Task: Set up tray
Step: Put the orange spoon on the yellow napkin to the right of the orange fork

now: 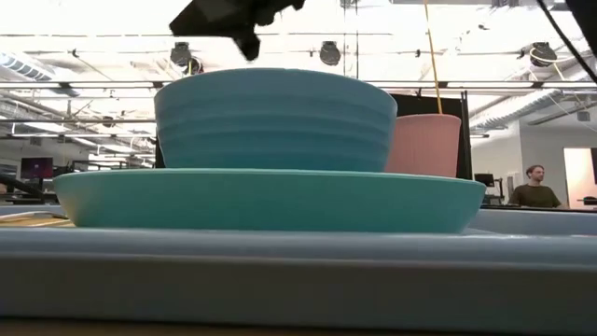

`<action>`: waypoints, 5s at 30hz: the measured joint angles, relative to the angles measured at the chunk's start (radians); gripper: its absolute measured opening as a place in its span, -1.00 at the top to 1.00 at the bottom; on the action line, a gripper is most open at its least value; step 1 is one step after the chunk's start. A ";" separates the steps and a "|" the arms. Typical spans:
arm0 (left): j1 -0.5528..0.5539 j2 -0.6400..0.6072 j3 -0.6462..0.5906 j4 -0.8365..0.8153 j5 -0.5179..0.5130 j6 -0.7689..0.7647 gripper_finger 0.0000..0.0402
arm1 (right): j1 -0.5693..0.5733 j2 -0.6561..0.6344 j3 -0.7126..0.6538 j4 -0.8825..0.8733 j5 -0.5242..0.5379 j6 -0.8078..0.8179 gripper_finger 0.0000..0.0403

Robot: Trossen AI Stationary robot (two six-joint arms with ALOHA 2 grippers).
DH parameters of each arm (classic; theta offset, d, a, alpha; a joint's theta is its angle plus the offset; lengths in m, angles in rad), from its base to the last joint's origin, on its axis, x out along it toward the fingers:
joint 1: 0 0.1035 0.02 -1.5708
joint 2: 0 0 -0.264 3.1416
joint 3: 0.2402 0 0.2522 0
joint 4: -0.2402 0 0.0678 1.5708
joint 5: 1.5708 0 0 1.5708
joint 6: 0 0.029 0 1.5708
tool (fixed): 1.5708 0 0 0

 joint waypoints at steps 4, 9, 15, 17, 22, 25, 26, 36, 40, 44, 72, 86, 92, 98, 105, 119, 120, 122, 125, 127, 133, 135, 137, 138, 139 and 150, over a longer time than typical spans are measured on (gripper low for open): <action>0.014 0.000 0.000 0.003 -0.030 0.103 0.71 | 0.058 -0.057 0.000 -0.079 0.092 -0.036 1.00; 0.020 -0.050 0.000 0.000 -0.026 0.194 0.96 | 0.126 -0.136 -0.090 -0.069 0.188 -0.070 1.00; 0.021 -0.187 -0.002 -0.120 -0.024 0.270 0.98 | 0.161 -0.298 -0.372 0.170 0.212 -0.022 1.00; 0.039 -0.248 -0.012 -0.209 0.008 0.219 0.99 | 0.166 -0.355 -0.482 0.253 0.210 -0.001 1.00; 0.153 -0.405 -0.056 -0.621 0.241 -0.162 0.99 | 0.171 -0.499 -0.702 0.420 0.247 0.011 1.00; 0.261 -0.458 -0.061 -0.923 0.421 -0.456 0.99 | 0.170 -0.569 -0.797 0.489 0.265 0.017 1.00; 0.291 -0.465 -0.061 -0.999 0.462 -0.518 0.99 | 0.170 -0.590 -0.824 0.513 0.265 0.017 1.00; 0.603 -0.497 -0.061 -1.235 0.995 -0.510 1.00 | 0.170 -0.693 -0.930 0.629 0.262 0.029 1.00; 0.684 -0.497 -0.061 -1.166 1.116 -0.342 1.00 | 0.170 -0.693 -0.930 0.627 0.262 0.029 1.00; 0.760 -0.496 -0.061 -1.162 1.224 -0.262 1.00 | 0.170 -0.693 -0.930 0.628 0.262 0.029 1.00; 0.953 -0.421 -0.125 -0.988 1.545 0.016 1.00 | 0.170 -0.692 -0.930 0.620 0.261 0.052 1.00; 0.986 -0.313 -0.127 -0.940 1.618 0.033 1.00 | 0.170 -0.692 -0.930 0.613 0.261 0.055 1.00; 0.988 -0.292 -0.127 -0.945 1.631 0.040 1.00 | 0.170 -0.692 -0.930 0.611 0.261 0.055 1.00; 0.989 -0.284 -0.127 -0.949 1.628 0.033 1.00 | 0.170 -0.692 -0.930 0.611 0.261 0.055 1.00; 0.989 -0.284 -0.127 -0.950 1.626 0.027 1.00 | 0.170 -0.692 -0.930 0.609 0.261 0.055 1.00; 0.989 -0.284 -0.127 -0.992 1.597 0.008 1.00 | 0.170 -0.692 -0.930 0.606 0.261 0.055 1.00; 0.989 -0.284 -0.127 -0.997 1.597 0.005 1.00 | 0.170 -0.692 -0.930 0.606 0.261 0.055 1.00; 0.989 -0.284 -0.127 -1.002 1.597 -0.002 1.00 | 0.170 -0.692 -0.930 0.605 0.261 0.055 1.00; 0.989 -0.284 -0.127 -1.003 1.597 -0.003 1.00 | 0.170 -0.692 -0.930 0.605 0.261 0.055 1.00; 0.989 -0.284 -0.127 -1.003 1.597 -0.003 1.00 | 0.170 -0.692 -0.930 0.605 0.261 0.055 1.00; 0.989 -0.284 -0.127 -1.012 1.597 -0.004 1.00 | 0.170 -0.692 -0.930 0.604 0.261 0.055 1.00; 0.989 -0.284 -0.127 -1.022 1.596 -0.004 1.00 | 0.170 -0.692 -0.930 0.604 0.261 0.055 1.00; 0.989 -0.284 -0.127 -1.026 1.596 -0.008 1.00 | 0.170 -0.692 -0.930 0.604 0.261 0.055 1.00; 0.989 -0.284 -0.127 -1.026 1.596 -0.008 1.00 | 0.170 -0.692 -0.930 0.604 0.261 0.055 1.00; 0.989 -0.284 -0.127 -1.023 1.596 -0.008 1.00 | 0.170 -0.692 -0.930 0.604 0.261 0.055 1.00; 0.989 -0.284 -0.127 -1.023 1.596 -0.008 1.00 | 0.170 -0.692 -0.930 0.604 0.261 0.055 1.00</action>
